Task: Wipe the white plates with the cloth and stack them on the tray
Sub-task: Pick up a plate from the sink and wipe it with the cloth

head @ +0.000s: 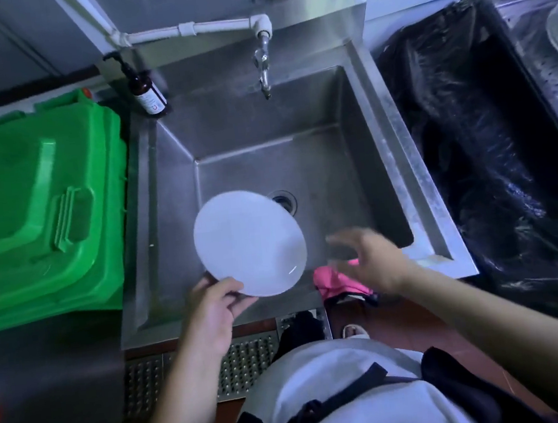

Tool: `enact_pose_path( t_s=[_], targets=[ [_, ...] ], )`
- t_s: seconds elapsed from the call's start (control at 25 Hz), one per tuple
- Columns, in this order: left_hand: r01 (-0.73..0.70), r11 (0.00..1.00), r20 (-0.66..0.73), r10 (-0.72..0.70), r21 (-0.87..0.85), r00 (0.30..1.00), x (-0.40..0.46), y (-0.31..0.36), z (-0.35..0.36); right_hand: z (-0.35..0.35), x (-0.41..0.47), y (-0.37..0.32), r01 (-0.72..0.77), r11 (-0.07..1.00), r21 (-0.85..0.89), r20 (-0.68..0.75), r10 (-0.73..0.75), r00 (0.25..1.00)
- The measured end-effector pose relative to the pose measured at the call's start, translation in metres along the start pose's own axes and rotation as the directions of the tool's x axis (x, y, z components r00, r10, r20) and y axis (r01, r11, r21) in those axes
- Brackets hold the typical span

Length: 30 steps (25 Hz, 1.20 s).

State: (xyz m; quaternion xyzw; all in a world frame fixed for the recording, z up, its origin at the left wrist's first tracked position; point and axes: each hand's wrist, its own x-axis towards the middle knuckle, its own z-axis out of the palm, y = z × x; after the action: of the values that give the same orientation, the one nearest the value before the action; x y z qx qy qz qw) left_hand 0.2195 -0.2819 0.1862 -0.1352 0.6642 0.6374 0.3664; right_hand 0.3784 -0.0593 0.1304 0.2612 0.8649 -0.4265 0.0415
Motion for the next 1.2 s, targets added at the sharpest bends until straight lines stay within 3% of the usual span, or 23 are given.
enact_pose_path(
  t_s=[0.08,0.16,0.24,0.36,0.52,0.72,0.8,0.88,0.96,1.12,1.2],
  targets=[
    [-0.001,0.998,-0.047,-0.002,-0.062,0.999,-0.009,-0.014,-0.014,0.028,-0.029,0.019,0.140,0.939,-0.315,0.152,-0.096,0.984],
    [-0.014,0.995,-0.073,0.007,-0.099,0.997,-0.018,-0.021,-0.023,0.041,-0.033,0.029,0.169,0.857,-0.487,0.178,-0.093,0.980],
    [-0.027,0.991,-0.079,0.017,-0.129,0.997,-0.027,-0.024,-0.026,0.036,-0.020,0.031,0.138,0.866,-0.481,0.181,-0.056,0.982],
    [-0.046,0.987,-0.083,0.034,-0.152,0.996,-0.035,-0.027,-0.026,0.021,0.000,0.023,-0.025,0.960,-0.278,0.195,0.081,0.977],
    [-0.055,0.986,-0.078,0.043,-0.159,0.996,-0.041,-0.030,-0.024,0.021,0.011,0.009,-0.005,0.845,-0.535,0.195,0.129,0.972],
    [-0.052,0.986,-0.088,0.038,-0.156,0.995,-0.037,-0.025,-0.021,0.014,0.009,0.004,0.149,0.737,-0.659,0.305,0.080,0.949],
    [-0.048,0.986,-0.086,0.035,-0.161,0.996,-0.033,-0.021,-0.018,0.007,0.011,0.008,0.036,0.843,-0.536,0.238,0.111,0.965],
    [-0.045,0.987,-0.088,0.031,-0.157,0.996,-0.028,-0.018,-0.015,-0.006,0.015,0.012,-0.091,0.959,-0.268,0.142,0.133,0.981],
    [-0.038,0.987,-0.086,0.025,-0.154,0.996,-0.025,-0.016,-0.012,-0.024,0.017,0.015,-0.085,0.993,-0.081,0.049,0.090,0.995],
    [-0.020,0.991,-0.073,0.010,-0.133,0.997,-0.015,-0.013,-0.002,-0.051,0.010,0.021,-0.107,0.966,0.235,-0.005,0.111,0.994],
    [-0.005,0.993,-0.061,-0.002,-0.122,0.998,-0.009,-0.011,0.005,-0.062,0.008,0.024,-0.209,0.809,0.550,0.027,0.233,0.972]
  ],
)
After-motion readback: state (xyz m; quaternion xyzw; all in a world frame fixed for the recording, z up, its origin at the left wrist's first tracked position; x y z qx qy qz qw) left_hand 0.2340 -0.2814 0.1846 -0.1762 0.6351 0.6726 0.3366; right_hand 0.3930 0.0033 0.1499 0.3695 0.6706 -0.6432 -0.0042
